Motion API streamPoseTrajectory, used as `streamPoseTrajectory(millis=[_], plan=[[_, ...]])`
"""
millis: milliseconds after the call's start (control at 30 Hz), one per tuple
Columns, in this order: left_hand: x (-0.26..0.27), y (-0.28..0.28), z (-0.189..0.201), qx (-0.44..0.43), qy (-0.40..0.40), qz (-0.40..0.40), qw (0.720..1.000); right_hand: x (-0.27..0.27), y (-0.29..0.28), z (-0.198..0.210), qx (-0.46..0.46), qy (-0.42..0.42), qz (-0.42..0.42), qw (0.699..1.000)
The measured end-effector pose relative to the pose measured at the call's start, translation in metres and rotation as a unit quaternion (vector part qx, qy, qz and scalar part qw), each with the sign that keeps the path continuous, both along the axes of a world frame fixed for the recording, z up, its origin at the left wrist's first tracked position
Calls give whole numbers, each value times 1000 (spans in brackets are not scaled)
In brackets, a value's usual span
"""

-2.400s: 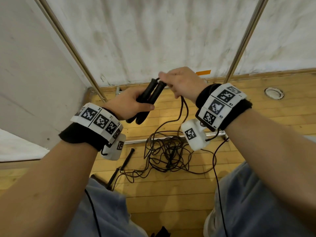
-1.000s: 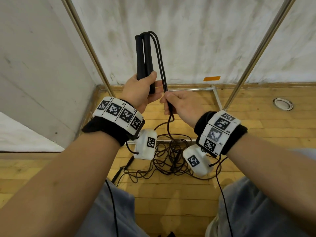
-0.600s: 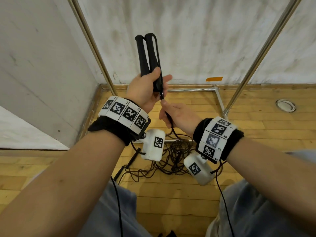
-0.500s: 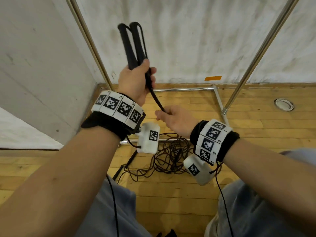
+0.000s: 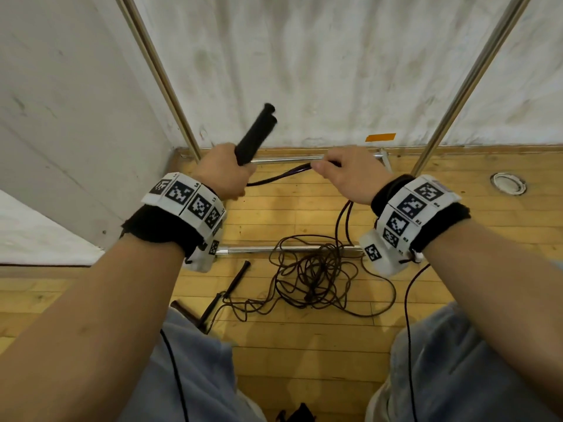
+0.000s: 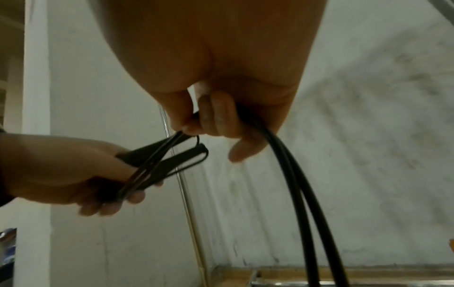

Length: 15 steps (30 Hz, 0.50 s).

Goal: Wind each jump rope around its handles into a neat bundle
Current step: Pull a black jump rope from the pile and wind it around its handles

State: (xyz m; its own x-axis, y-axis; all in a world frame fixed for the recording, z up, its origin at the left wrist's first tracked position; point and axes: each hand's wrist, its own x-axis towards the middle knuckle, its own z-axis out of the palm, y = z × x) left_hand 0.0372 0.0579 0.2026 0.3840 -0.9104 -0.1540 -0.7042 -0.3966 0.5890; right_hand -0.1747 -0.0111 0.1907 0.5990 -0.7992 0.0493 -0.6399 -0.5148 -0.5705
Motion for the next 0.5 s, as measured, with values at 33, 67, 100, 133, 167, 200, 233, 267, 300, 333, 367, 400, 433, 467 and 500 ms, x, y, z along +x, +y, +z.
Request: streamPoseTrajectory(millis=[33,67,100,133,167,200,233,267,300,333,367,400,433,467,500], plan=[[-2,1,-2,25,22,-27,999,-2,-3,2,-12,-2,-6,1000],[-4,2,-4,45,25,-58,997,-3,-4,3,-25,-1,-13,1000],[-5,2,-5,59,21,-86,994,-4,-6,4,-38,1,-21,999],[-8,2,-6,71,16,-112,991,-4,-7,4,-50,-1,-28,998],[-11,2,-6,85,12,-134,987,-5,-7,5,-60,-6,-32,998],[-15,2,-7,103,3,-153,983,-5,-6,6,-68,-12,-32,997],[-19,2,-8,123,-15,-168,978,-4,-5,8,-77,-19,-25,997],[-25,2,-10,145,-45,-180,972,-3,-2,10,-86,-25,-11,996],[-31,2,-14,164,-82,-189,965,-1,2,12,-96,-30,9,995],[-37,2,-18,175,-118,-196,958,2,6,14,-109,-34,31,993],[-43,1,-23,178,-148,-205,951,4,9,16,-123,-35,48,991],[-48,1,-27,174,-170,-213,946,7,13,18,-137,-31,60,988],[-53,1,-31,167,-183,-217,944,8,15,19,-152,-20,67,986],[-57,1,-33,162,-191,-213,944,9,15,20,-166,-3,69,984],[-59,2,-34,159,-197,-208,945,9,15,20,-176,17,65,982]])
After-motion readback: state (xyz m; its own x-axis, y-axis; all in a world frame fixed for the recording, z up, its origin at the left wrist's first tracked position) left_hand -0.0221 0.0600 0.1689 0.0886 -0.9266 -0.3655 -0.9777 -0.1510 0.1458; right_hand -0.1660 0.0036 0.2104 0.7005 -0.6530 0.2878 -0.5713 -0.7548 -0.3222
